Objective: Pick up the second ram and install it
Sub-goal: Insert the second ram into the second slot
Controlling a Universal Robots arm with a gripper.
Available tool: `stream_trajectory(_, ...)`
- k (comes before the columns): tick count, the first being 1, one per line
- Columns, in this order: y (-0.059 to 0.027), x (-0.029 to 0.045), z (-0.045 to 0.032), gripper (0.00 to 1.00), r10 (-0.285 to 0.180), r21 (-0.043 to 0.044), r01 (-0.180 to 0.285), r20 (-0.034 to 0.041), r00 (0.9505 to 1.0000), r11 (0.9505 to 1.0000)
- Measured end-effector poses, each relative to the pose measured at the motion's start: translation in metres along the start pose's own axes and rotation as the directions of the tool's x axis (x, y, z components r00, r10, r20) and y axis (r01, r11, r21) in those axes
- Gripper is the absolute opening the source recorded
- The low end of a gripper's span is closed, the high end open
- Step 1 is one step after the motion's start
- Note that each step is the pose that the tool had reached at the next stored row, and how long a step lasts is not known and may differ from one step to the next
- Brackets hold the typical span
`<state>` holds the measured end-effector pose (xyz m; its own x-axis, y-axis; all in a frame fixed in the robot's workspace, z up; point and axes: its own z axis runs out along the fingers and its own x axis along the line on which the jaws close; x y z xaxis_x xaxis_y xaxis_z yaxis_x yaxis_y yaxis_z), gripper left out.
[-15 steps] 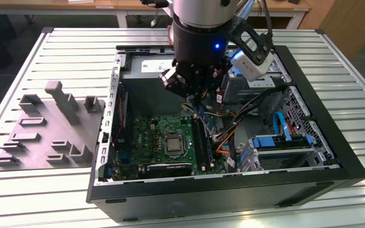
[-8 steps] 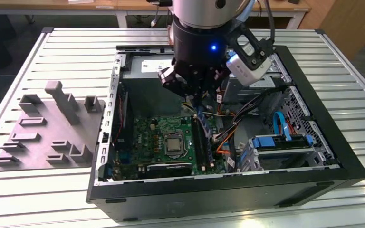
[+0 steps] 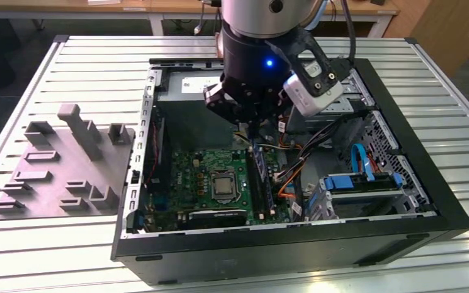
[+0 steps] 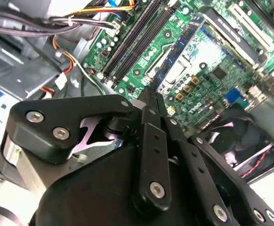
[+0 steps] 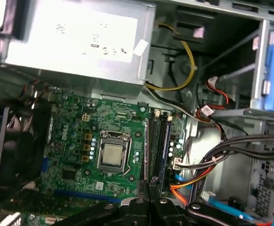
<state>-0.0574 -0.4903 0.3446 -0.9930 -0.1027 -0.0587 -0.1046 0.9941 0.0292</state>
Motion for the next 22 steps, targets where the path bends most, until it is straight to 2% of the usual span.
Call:
stream_trajectory(3, 0.0000, 0.0000, 0.0005, 0.11, 0.054, 0.0031, -0.054, 0.0017, 0.9985, 0.9985)
stream_trajectory(6, 0.0000, 0.0001, 0.0009, 0.11, 0.099, 0.0057, -0.099, 0.0031, 0.9951, 0.9951)
stream_trajectory(13, 0.0000, 0.0001, 0.0016, 0.11, 0.100, 0.0056, -0.100, 0.0033, 0.9950, 0.9950)
stream_trajectory(19, -0.0003, 0.0006, 0.0097, 0.11, 0.095, 0.0055, -0.095, 0.0031, 0.9954, 0.9954)
stream_trajectory(22, -0.0004, 0.0005, 0.0133, 0.11, 0.077, 0.0044, -0.077, 0.0025, 0.9970, 0.9970)
